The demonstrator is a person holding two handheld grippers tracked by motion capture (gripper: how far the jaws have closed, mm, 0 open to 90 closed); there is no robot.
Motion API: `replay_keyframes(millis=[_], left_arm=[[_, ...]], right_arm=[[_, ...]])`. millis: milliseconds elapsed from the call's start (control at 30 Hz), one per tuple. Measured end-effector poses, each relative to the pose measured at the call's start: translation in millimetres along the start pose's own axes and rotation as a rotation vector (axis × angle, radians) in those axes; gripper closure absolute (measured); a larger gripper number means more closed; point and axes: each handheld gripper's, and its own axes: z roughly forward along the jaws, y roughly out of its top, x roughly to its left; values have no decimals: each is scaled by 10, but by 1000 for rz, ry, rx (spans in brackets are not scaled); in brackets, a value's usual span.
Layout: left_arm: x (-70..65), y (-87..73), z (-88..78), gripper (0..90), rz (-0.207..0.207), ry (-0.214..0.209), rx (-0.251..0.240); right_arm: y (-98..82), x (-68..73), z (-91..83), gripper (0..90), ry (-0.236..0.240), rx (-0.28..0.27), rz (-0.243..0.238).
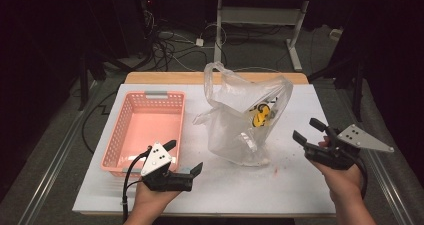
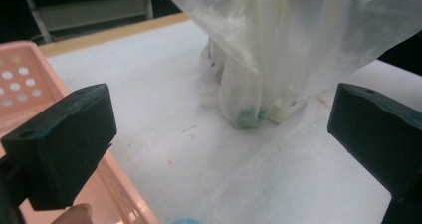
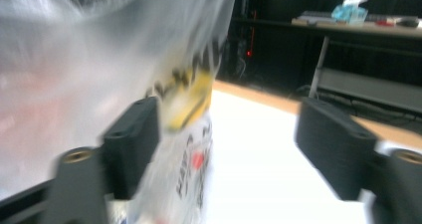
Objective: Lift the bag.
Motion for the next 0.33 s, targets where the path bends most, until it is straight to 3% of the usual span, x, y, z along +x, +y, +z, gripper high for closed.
replay_keyframes(millis=[167,333], left_arm=[[20,-33,21,0,-7,7,-3],[0,-54,34,0,-2,11,0]], right_arm=[[-224,35,53,0,-11,39,11],[-345,31,66,0,-24,70,10]])
